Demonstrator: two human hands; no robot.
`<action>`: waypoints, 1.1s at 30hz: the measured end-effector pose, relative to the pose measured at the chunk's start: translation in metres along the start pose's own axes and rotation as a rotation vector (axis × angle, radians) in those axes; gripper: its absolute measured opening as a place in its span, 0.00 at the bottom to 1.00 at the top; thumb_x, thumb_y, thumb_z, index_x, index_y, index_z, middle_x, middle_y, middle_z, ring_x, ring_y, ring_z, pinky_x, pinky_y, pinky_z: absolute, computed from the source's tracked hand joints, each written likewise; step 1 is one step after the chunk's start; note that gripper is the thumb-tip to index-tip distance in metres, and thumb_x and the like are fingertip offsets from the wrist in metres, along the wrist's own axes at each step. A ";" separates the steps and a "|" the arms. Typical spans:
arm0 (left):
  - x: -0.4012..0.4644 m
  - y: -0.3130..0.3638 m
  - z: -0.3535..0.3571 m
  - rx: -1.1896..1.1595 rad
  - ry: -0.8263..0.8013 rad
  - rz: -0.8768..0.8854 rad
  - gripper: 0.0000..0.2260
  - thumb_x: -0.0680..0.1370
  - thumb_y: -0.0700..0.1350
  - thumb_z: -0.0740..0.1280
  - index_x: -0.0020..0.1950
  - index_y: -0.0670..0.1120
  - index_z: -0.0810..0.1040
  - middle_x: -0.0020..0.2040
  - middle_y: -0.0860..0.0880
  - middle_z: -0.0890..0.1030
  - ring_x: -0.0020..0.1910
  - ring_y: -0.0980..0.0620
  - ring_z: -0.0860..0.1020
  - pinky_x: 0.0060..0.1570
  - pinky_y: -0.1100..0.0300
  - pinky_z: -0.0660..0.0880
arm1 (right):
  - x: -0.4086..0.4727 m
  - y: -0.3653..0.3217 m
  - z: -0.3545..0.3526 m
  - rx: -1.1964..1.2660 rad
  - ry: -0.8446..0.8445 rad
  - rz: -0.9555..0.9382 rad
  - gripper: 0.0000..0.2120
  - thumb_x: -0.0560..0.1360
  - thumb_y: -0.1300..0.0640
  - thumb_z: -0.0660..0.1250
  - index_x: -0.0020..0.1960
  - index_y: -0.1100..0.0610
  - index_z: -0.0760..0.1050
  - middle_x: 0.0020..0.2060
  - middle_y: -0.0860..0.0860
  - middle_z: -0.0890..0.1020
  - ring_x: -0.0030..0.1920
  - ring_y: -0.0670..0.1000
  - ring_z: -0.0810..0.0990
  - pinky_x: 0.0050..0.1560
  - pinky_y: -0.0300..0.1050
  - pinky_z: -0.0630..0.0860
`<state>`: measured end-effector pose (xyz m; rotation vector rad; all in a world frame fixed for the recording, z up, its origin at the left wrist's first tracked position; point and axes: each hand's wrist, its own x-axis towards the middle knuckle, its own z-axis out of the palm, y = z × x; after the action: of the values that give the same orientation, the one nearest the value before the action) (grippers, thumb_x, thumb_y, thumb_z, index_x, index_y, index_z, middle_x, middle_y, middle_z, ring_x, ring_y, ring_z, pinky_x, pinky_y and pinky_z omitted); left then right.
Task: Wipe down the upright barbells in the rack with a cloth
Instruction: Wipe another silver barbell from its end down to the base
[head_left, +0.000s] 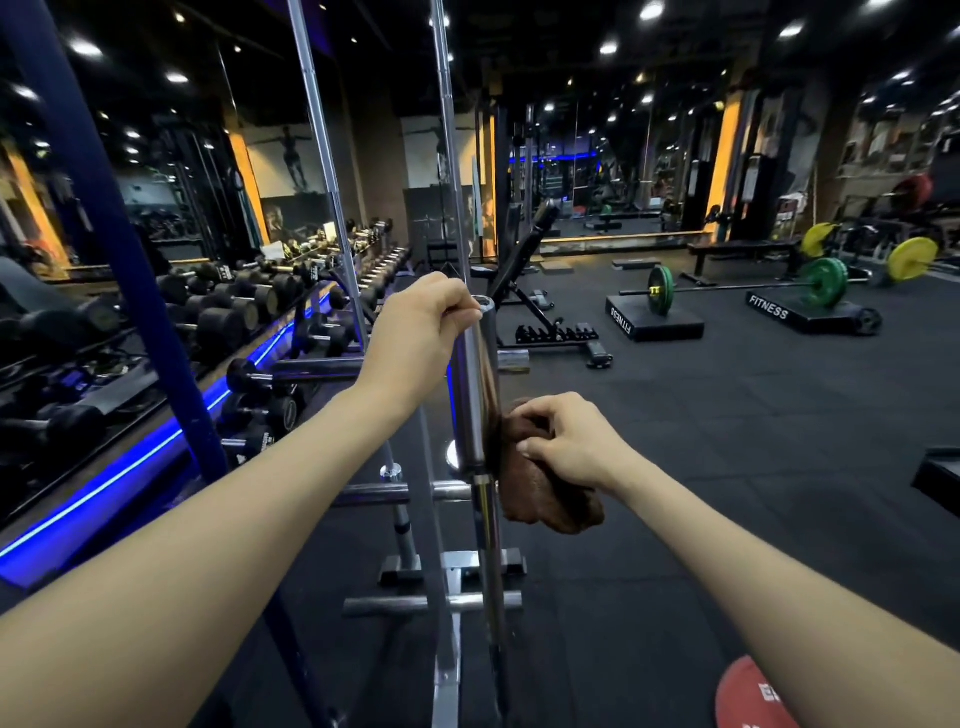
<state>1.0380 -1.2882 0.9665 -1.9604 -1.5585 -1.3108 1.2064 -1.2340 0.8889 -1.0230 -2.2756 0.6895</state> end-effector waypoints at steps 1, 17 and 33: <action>0.000 0.002 0.001 0.016 -0.003 -0.014 0.04 0.75 0.36 0.68 0.41 0.37 0.79 0.40 0.48 0.77 0.40 0.50 0.76 0.43 0.60 0.70 | -0.004 -0.001 0.001 0.010 -0.001 0.002 0.15 0.71 0.63 0.71 0.58 0.56 0.80 0.58 0.49 0.81 0.60 0.49 0.77 0.58 0.35 0.68; 0.006 -0.007 -0.023 0.117 -0.252 -0.011 0.10 0.79 0.41 0.64 0.58 0.45 0.82 0.53 0.47 0.80 0.54 0.46 0.76 0.53 0.53 0.71 | 0.023 -0.064 -0.020 -0.063 0.334 -0.049 0.18 0.68 0.53 0.72 0.58 0.51 0.78 0.55 0.52 0.80 0.57 0.57 0.76 0.60 0.49 0.71; 0.007 -0.015 -0.002 0.030 -0.123 0.023 0.10 0.78 0.37 0.66 0.56 0.43 0.83 0.44 0.53 0.75 0.48 0.52 0.72 0.45 0.67 0.63 | 0.037 -0.017 -0.003 -0.066 -0.135 0.119 0.22 0.68 0.62 0.70 0.62 0.52 0.77 0.52 0.54 0.81 0.49 0.50 0.77 0.46 0.38 0.69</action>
<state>1.0239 -1.2801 0.9690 -2.0694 -1.5968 -1.1713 1.1790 -1.2147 0.9117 -1.1831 -2.3818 0.7575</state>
